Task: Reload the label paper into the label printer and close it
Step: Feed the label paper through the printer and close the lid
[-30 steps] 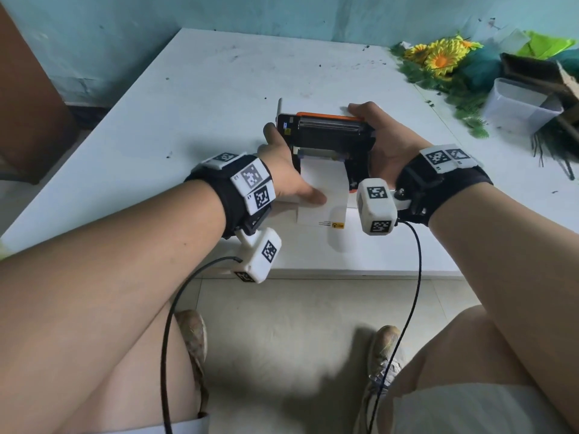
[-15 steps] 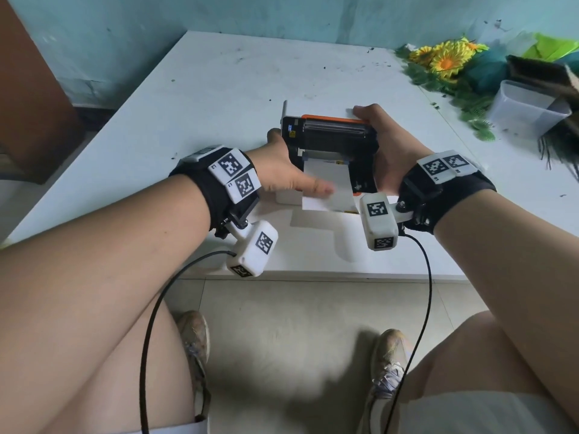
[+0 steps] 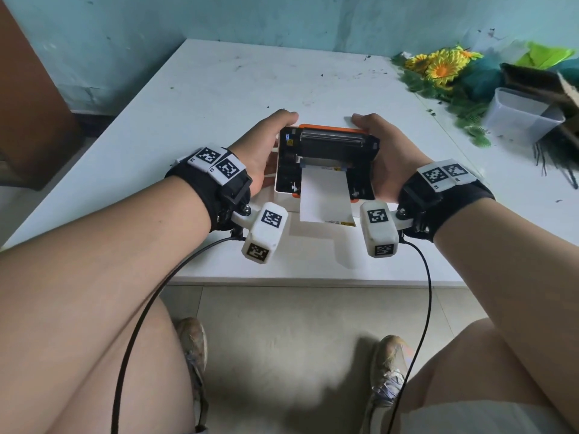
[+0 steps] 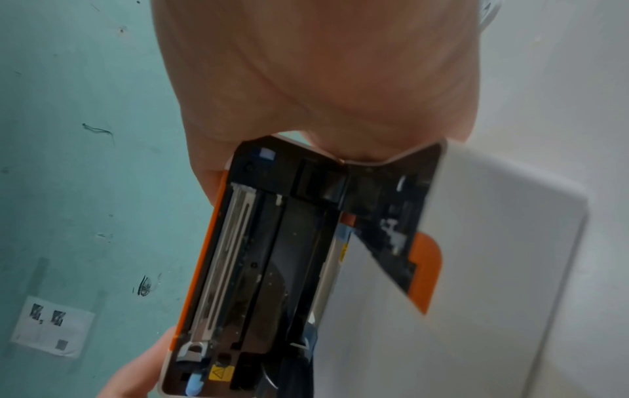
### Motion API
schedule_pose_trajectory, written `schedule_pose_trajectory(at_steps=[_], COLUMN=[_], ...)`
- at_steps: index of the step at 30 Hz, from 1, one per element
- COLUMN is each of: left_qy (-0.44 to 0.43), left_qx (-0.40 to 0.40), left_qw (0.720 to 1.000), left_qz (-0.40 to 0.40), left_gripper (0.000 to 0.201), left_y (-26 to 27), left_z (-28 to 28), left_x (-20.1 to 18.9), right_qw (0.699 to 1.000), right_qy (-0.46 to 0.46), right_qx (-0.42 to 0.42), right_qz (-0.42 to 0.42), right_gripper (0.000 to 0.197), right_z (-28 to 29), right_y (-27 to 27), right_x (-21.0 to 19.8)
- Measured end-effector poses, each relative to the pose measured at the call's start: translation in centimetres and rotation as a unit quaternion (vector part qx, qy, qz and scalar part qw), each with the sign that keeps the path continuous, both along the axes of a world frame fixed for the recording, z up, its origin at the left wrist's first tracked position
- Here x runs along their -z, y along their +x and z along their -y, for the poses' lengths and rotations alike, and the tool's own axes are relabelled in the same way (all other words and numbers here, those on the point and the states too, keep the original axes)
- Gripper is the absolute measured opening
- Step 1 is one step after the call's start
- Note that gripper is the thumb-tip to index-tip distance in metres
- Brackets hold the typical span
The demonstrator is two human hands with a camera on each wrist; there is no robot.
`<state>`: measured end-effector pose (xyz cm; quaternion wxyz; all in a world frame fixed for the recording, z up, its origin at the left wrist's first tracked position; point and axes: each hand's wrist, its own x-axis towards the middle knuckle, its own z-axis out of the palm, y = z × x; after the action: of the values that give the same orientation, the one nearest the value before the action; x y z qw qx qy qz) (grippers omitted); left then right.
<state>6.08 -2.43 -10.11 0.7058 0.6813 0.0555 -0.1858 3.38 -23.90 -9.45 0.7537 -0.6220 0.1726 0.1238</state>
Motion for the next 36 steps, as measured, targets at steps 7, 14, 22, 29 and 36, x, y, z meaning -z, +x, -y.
schedule_pose_trajectory(at_steps=[7,14,22,29,36], left_qy=[-0.037,-0.046,-0.084,-0.093,-0.071], left_qx=[0.002,0.042,0.077,0.12,0.119], left_qw=[0.999,0.998,0.993,0.987,0.989], left_qz=[-0.009,-0.007,0.021,0.058,0.057], left_gripper=[0.022,0.021,0.012,0.008,0.02], left_y=[0.4,0.7,0.9,0.9,0.8], left_z=[-0.1,-1.0,-2.1,-2.6,-2.2], left_x=[0.0,0.5,1.2,1.8,1.7], right_qw=[0.999,0.997,0.995,0.989,0.987], right_qy=[0.02,0.058,0.08,0.031,0.046], right_qx=[-0.029,-0.022,-0.019,-0.078,-0.068], right_qz=[0.013,0.035,0.058,0.124,0.14], right_gripper=[0.035,0.023,0.031,0.032,0.049], right_z=[0.4,0.5,1.1,1.6,2.6], right_y=[0.0,-0.9,-1.5,-1.4,-1.0], right_x=[0.0,0.2,1.1,2.2,3.2])
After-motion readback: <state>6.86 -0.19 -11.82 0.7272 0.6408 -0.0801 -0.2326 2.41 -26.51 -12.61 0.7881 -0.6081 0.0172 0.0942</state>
